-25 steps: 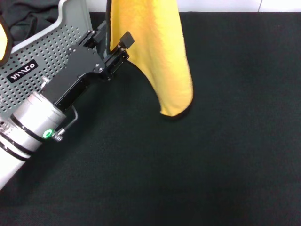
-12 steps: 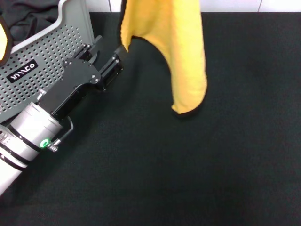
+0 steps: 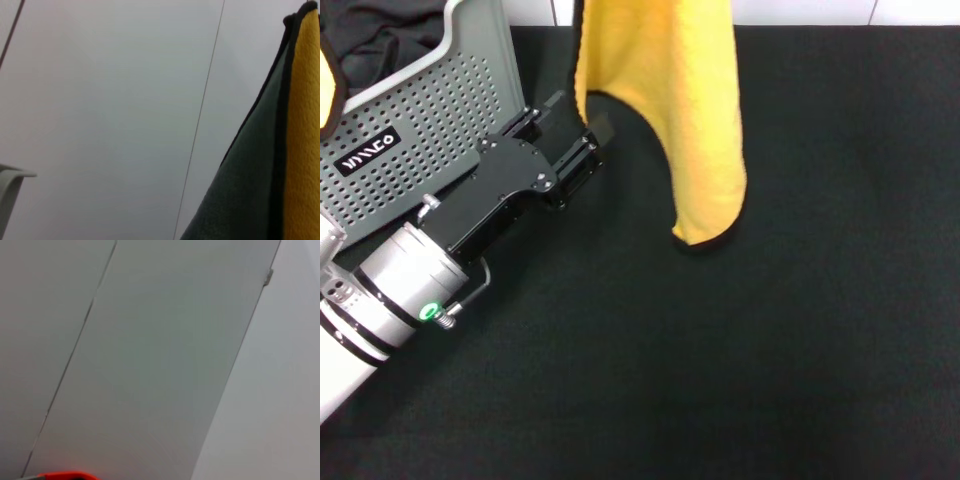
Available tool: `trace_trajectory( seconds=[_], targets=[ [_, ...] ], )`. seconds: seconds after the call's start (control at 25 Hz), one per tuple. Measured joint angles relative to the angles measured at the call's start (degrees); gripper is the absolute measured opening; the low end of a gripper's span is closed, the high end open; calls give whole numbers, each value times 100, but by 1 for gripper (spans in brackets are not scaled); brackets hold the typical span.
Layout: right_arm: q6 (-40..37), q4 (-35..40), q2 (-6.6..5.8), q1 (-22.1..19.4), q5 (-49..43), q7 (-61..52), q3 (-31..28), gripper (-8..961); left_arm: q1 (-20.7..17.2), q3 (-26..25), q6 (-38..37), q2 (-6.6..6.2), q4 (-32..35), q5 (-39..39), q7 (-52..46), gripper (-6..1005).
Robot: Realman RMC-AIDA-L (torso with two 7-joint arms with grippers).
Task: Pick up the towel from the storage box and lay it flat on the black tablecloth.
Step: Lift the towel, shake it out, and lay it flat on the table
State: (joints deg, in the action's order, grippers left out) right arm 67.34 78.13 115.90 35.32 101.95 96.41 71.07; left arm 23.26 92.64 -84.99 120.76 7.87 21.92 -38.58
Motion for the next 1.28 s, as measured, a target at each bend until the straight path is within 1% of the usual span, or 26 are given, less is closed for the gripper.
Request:
trace_trajectory(
  seconds=[0.24,0.68,1.0,1.2,1.28],
  targets=[
    [0,-4,5,-9,14,0,19,15,-41,1,0,0,-5,-38,-13,607],
    [-1,41,-8,-82,139,-74,-18,16,-142,8,0,0,-26,-57,-68,530],
    [2,82,-8,-157,169,-77,13,15,-140,142,-19,0,-32,-43,-79,474],
    [33,69,-6,-157,169,-79,21,15,-92,141,-52,0,-9,-47,-213,211],
    [40,44,-6,-157,169,-79,21,16,-87,137,-55,0,-8,-48,-249,187]
  ],
)
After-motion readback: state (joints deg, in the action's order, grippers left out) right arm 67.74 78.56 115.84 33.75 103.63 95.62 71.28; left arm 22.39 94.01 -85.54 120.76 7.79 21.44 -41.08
